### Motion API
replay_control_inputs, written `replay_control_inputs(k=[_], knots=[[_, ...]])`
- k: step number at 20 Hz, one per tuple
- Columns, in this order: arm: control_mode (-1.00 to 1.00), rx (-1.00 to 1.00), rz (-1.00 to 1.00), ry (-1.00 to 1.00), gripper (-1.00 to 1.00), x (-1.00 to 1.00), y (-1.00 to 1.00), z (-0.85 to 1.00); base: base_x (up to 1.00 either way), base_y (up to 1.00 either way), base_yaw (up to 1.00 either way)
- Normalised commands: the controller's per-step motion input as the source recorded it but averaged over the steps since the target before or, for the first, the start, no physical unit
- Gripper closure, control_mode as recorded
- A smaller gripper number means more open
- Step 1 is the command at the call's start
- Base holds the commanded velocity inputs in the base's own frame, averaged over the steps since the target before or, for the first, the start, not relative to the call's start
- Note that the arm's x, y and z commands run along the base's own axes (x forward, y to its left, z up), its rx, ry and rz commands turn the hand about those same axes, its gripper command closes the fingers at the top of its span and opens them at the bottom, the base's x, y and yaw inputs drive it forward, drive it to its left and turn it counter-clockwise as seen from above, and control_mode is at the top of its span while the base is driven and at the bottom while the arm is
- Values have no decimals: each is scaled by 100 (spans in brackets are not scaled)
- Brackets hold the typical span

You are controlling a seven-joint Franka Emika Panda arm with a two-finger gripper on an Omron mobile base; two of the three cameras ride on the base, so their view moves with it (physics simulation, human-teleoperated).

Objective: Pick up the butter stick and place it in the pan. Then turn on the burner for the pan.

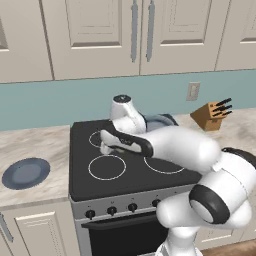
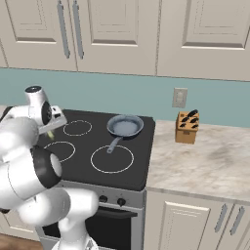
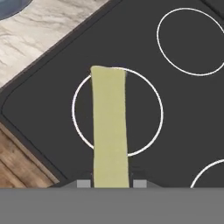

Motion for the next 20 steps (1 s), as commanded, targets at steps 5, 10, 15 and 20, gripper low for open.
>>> replay_control_inputs(k=[5, 10, 15, 20], knots=[[-100, 0, -18, 7, 100, 0, -71, 37, 0, 0, 0], [-100, 3, -21, 5, 100, 0, -79, 19, 0, 0, 0], [-100, 6, -21, 2, 100, 0, -84, 7, 0, 0, 0], [-100, 7, -20, 0, 100, 0, -87, 0, 0, 0, 0]])
